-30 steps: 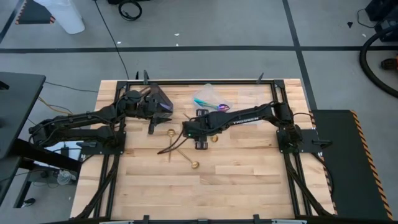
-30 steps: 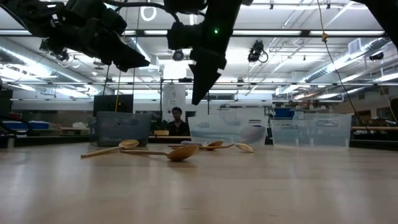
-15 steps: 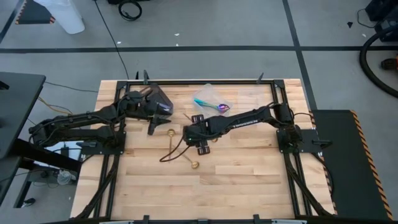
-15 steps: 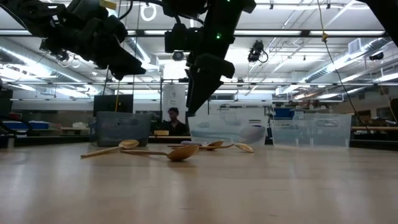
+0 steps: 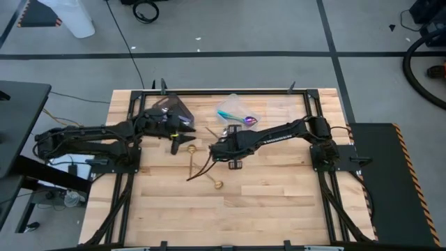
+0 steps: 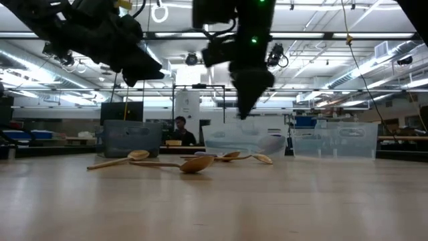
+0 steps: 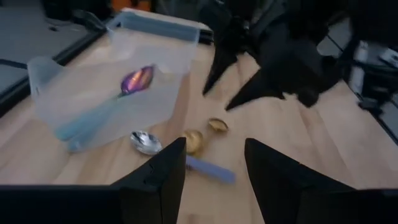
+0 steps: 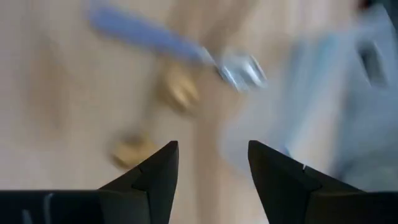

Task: Sort silverware by color (type)
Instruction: Put the purple spoon into the black bin

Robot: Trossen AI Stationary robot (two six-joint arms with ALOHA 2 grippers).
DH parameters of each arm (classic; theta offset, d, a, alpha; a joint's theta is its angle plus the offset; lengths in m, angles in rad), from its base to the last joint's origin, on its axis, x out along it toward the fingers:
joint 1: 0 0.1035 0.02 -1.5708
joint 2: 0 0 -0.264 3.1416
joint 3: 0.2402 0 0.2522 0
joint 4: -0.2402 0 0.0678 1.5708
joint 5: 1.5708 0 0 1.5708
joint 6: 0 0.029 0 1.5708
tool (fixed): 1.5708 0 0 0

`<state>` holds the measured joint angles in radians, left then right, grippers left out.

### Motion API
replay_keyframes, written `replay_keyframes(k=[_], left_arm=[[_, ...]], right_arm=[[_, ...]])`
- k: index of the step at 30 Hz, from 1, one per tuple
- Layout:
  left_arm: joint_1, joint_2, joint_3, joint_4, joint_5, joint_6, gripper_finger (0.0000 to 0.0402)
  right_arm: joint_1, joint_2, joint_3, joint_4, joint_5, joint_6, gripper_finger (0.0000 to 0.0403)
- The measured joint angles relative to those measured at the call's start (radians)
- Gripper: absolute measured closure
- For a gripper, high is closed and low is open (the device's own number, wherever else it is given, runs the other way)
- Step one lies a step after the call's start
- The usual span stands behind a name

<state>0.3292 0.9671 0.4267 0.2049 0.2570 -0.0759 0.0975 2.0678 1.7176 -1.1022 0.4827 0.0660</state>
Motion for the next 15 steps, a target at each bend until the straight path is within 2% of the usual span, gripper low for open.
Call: replay_keyframes(k=[4,8,15], left_arm=[[-0.082,0.074,0.000,0.096,-0.121,-0.077,0.0228],[-0.133,0.141,0.007,0.156,-0.190,-0.132,0.0228],[-0.206,0.269,0.086,0.150,-0.250,-0.227,0.0228]], right_arm=[[0.002,-0.011,-0.001,-0.201,0.125,0.118,0.0204],[0.002,-0.033,-0.001,-0.325,0.217,0.199,0.0211],[0.005,-0.145,-0.001,-0.334,0.372,0.204,0.0229]])
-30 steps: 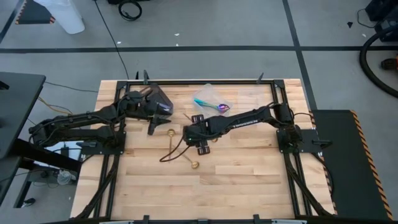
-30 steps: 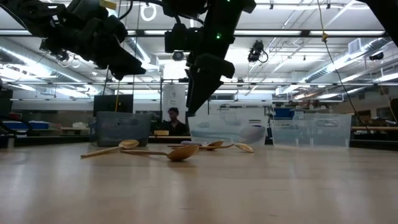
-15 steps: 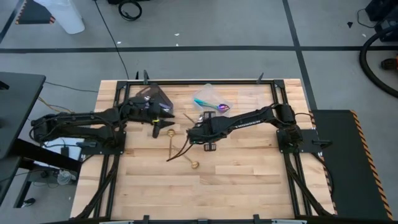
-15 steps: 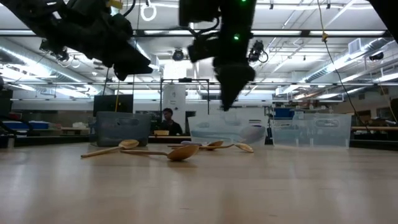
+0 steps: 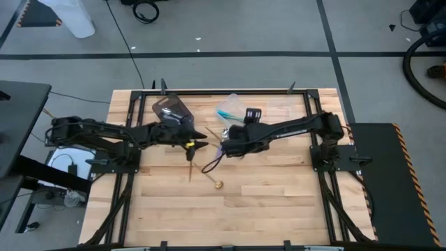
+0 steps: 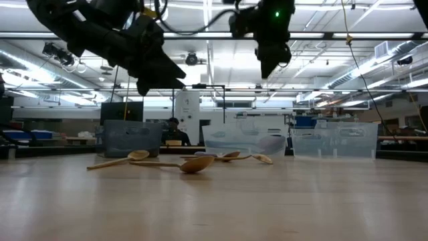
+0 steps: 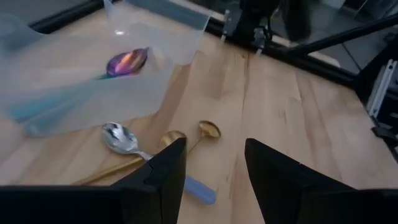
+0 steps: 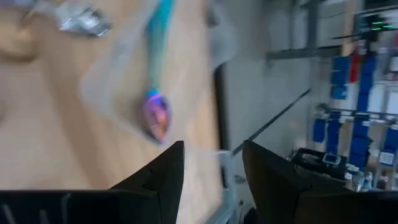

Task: Sort silverware by color (type)
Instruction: Put the purple spoon into the black bin

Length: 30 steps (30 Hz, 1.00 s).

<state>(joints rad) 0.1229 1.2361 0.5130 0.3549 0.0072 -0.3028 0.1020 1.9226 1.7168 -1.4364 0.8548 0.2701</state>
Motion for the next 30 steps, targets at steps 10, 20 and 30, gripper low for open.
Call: replay_keyframes(k=[10,20,30], left_arm=[[-0.114,0.198,0.094,-0.002,-0.174,-0.051,0.0228],[-0.149,0.389,0.217,-0.093,-0.190,-0.156,0.0228],[-0.171,0.536,0.366,-0.244,-0.199,-0.228,0.0228]], right_arm=[[-0.013,-0.158,0.000,0.027,0.231,0.125,0.0234],[-0.029,-0.285,-0.024,0.028,0.460,0.395,0.0234],[-0.054,-0.370,-0.205,0.038,0.578,0.496,0.0234]])
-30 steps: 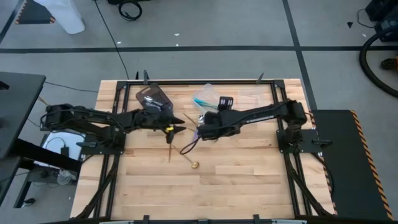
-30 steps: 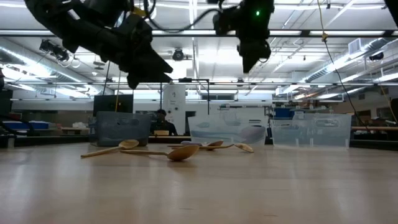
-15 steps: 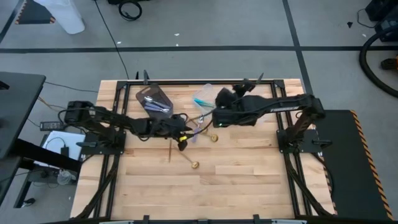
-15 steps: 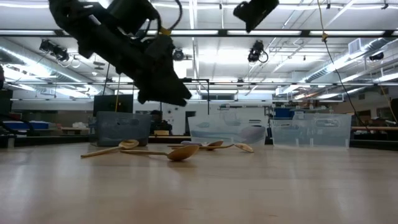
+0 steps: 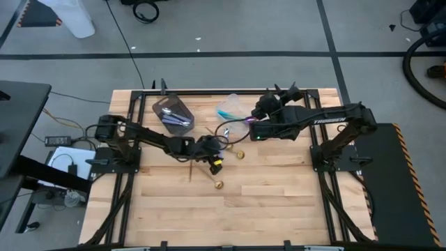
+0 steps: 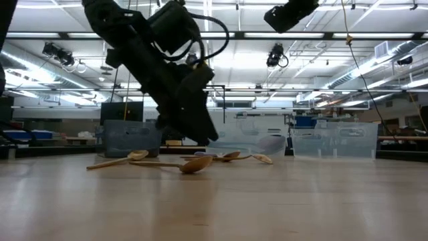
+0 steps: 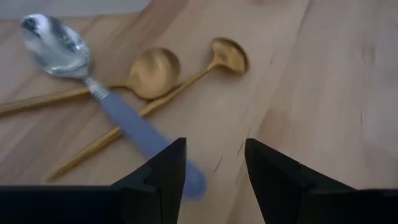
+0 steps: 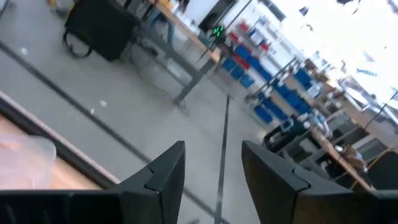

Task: Sort silverware by color (type)
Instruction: Put the purple spoon into the black bin

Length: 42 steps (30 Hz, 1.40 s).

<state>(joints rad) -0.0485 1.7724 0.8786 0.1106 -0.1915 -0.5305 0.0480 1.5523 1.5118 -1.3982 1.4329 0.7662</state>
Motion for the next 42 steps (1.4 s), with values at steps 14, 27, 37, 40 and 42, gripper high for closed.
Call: replay_keyframes(k=[14,27,37,40,42], left_arm=[[0.006,0.137,0.122,-0.173,-0.112,-0.061,0.0228],[0.009,0.061,0.169,-0.260,-0.134,0.086,0.0228],[0.114,0.027,0.167,-0.426,-0.167,0.201,0.0228],[0.140,0.033,0.169,-0.407,-0.167,0.201,0.0228],[0.152,0.035,0.168,-0.412,-0.164,0.202,0.0228]], right_arm=[[-0.010,-0.046,-0.055,0.013,-0.007,-0.015,0.0254],[-0.005,-0.053,-0.056,0.009,-0.003,-0.007,0.0266],[-0.018,-0.060,-0.102,-0.012,0.009,-0.015,0.0266],[-0.026,-0.061,-0.102,-0.011,0.009,-0.008,0.0266],[-0.026,-0.061,-0.102,-0.011,0.006,-0.007,0.0266]])
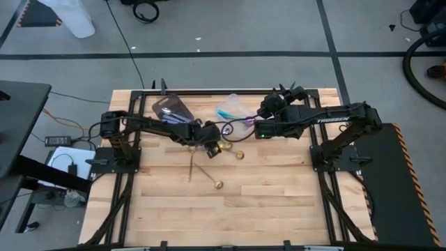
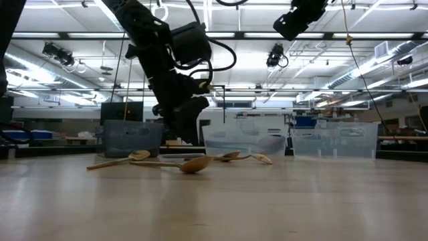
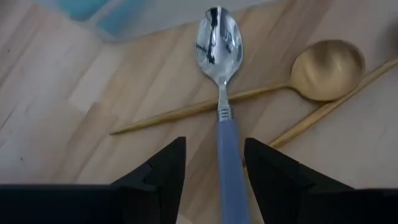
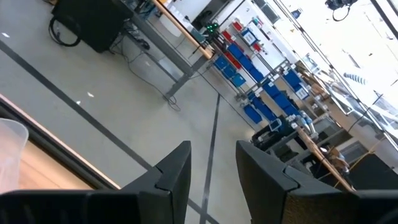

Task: Sort silverware by color (type)
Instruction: Put the purple spoon into the black bin

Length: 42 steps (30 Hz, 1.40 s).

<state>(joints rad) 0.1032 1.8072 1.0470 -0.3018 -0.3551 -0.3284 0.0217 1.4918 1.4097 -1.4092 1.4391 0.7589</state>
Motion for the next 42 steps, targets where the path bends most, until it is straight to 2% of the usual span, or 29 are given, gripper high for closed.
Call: replay_keyframes(k=[17,21,29,34,42], left_arm=[[0.039,0.104,0.004,0.069,0.068,-0.001,0.0232],[0.040,0.100,0.003,0.071,0.079,0.001,0.0260],[0.038,0.100,0.002,0.068,0.083,0.028,0.0343],[0.034,0.078,-0.001,0.042,0.078,0.029,0.0346],[0.018,-0.036,-0.003,-0.018,0.079,0.039,0.0346]], right_arm=[[0.003,0.000,0.000,0.001,-0.022,-0.002,0.0266],[0.003,0.000,0.000,0.000,-0.021,-0.002,0.0266],[0.003,0.000,0.000,0.000,-0.021,-0.003,0.0266],[0.003,0.000,0.001,0.000,-0.022,-0.007,0.0266],[0.006,0.000,0.001,0.001,-0.026,-0.010,0.0266]])
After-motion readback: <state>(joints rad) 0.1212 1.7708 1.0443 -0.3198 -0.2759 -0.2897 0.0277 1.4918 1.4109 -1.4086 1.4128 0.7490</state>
